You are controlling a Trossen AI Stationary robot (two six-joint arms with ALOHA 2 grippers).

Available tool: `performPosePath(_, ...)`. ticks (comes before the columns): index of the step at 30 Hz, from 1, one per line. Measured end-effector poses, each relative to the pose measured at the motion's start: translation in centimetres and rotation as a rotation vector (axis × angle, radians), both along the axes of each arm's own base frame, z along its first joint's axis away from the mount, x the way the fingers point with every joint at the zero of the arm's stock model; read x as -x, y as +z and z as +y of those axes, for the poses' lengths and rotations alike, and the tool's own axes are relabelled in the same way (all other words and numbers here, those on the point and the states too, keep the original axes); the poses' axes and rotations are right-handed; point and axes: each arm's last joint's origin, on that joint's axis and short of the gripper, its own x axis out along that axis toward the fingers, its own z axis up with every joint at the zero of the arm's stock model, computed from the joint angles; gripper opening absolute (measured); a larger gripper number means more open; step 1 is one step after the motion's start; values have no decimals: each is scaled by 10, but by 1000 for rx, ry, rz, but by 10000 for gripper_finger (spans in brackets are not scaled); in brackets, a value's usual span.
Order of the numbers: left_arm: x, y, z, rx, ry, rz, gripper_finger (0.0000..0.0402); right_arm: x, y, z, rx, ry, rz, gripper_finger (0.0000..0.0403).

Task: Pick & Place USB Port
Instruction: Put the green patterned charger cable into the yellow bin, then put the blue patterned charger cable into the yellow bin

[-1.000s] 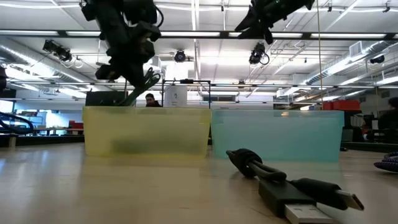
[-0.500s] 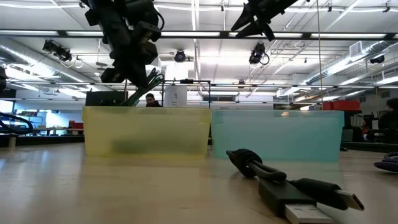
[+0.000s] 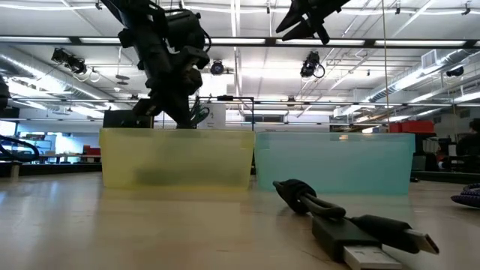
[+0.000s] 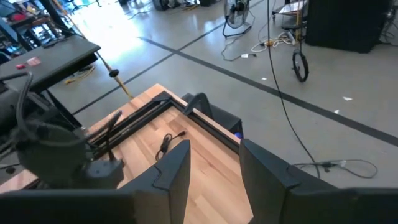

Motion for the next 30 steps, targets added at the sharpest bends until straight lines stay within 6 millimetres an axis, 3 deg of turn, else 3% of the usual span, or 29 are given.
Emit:
performPosePath(4,-10,-8,0,77,-2,-28,17,0,0,0,4,1,4,141)
performPosePath(12,-11,-11,5,82,42,-27,112,0,-1,0,25,9,27,141)
performPosePath(17,-12,-10,8,38,47,-49,151,2,-2,-1,40,-32,47,141)
performPosePath(25,-31,26,17,-37,-102,-463,165,6,-16,5,-81,32,160,141)
performPosePath(30,-28,39,25,-103,-125,-556,163,3,-28,34,-245,209,264,141)
